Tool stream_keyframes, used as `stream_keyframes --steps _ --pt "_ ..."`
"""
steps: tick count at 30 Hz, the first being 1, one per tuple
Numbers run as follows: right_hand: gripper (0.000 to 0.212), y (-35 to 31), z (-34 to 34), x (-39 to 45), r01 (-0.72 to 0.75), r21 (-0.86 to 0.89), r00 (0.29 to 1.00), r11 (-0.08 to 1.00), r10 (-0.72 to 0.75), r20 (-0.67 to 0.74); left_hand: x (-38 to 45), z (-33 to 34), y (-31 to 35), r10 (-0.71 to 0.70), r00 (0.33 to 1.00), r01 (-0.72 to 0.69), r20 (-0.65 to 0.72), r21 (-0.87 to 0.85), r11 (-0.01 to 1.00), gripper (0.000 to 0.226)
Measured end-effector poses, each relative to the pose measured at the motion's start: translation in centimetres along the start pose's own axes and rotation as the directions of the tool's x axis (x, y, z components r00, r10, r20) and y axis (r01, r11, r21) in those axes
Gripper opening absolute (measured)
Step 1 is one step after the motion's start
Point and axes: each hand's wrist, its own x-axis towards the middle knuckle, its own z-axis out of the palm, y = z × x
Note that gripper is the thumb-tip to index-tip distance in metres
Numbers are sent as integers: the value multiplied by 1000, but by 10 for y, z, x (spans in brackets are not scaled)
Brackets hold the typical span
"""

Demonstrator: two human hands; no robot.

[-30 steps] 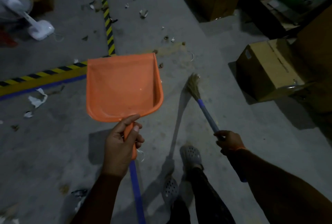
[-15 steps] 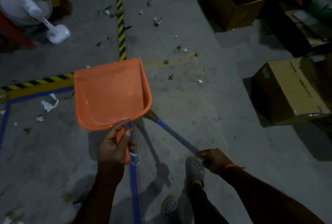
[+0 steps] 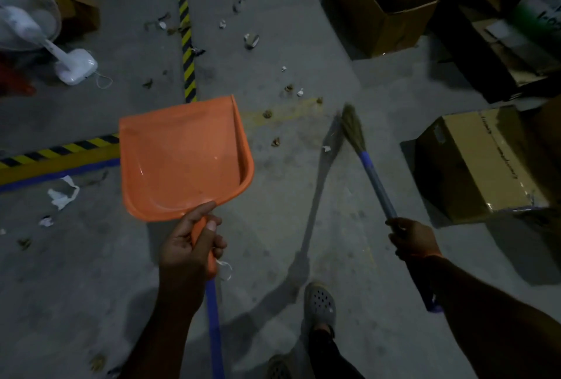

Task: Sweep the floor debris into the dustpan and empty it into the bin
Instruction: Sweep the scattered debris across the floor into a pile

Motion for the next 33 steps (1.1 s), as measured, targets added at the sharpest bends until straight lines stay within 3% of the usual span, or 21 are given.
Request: stream_keyframes --steps 5,9,14,18,21,24,27,33 --pt "29 -7 -6 26 -49 -55 997 997 52 55 16 8 1 -21 999 22 -36 13 1000 36" --pt "35 -22 14 26 135 -244 975 960 -85 203 26 10 2 -24 999 26 -37 65 998 37" --pt "39 -66 59 19 411 -388 870 825 -228 437 37 11 9 -7 998 11 -56 74 997 34" --pt "39 -95 95 22 567 -297 747 768 -328 578 44 10 17 26 997 -20 -75 84 996 34" --pt "39 -107 104 20 597 -233 706 767 -364 608 50 7 24 46 996 -38 -76 107 994 36" --pt "37 -99 96 14 589 -205 726 781 -400 560 56 6 28 42 994 -31 -103 102 994 38" --pt "36 -76 77 13 534 -236 799 812 -393 456 60 10 32 50 994 -43 -96 82 996 36" --pt "37 -19 23 5 276 -259 946 926 -214 242 54 23 30 57 998 -57 -22 12 998 33"
